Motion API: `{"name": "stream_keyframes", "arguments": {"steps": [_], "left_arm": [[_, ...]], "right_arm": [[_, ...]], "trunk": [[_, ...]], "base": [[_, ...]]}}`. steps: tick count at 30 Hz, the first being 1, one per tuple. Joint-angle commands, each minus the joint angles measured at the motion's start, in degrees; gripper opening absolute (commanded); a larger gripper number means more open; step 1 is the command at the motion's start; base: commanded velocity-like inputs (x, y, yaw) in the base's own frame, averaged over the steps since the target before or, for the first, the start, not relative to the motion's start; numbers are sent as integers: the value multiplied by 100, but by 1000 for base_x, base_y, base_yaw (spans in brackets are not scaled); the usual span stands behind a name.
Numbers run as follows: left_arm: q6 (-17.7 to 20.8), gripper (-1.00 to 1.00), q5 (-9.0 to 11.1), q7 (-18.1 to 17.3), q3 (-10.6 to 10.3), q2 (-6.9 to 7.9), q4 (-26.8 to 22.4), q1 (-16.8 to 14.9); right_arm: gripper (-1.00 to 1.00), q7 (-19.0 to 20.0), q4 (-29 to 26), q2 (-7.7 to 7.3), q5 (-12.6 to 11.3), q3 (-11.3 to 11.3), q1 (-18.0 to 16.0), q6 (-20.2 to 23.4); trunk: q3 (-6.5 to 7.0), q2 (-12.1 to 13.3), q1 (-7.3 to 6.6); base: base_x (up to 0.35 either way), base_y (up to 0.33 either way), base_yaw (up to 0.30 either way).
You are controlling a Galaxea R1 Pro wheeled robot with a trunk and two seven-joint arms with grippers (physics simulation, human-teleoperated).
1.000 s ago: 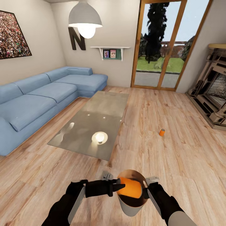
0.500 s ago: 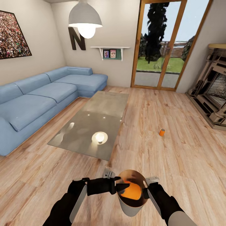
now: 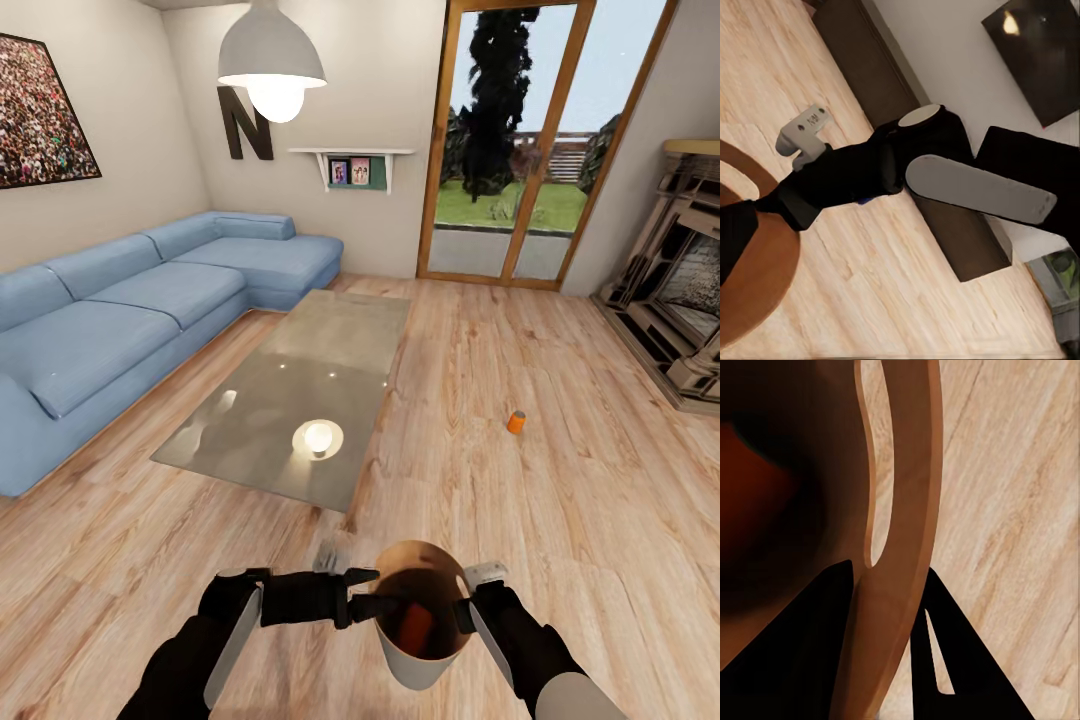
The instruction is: Put the three can of soda from the living room inside the tash can in the kitchen.
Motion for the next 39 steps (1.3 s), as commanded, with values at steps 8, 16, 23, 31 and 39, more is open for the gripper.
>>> {"name": "stream_keyframes", "arguments": {"steps": [8,16,23,31,39], "left_arm": [[-5,100,2,-1600,530,769,-9,0],[-15,100,-18,-2352,1012,1384,84,2],[-97,100,-47,-2405,1147,1582,628,0],[-950,100,-134,-2247,1159,1793,1660,0],[-1780,100,-193,-1656,1150,1830,2408,0]], "right_arm": [[-100,4,-2,1,-36,0,-2,-1],[-100,4,-2,1,-36,1,-2,-1],[-100,4,-2,1,-36,-4,-2,-1],[-100,11,-23,-15,-42,-6,-2,0],[-100,17,-28,-17,-42,-7,-2,0]], "trunk": [[0,0,0],[0,0,0],[0,0,0],[0,0,0],[0,0,0]], "base": [[0,0,0],[0,0,0],[0,0,0],[0,0,0],[0,0,0]]}}
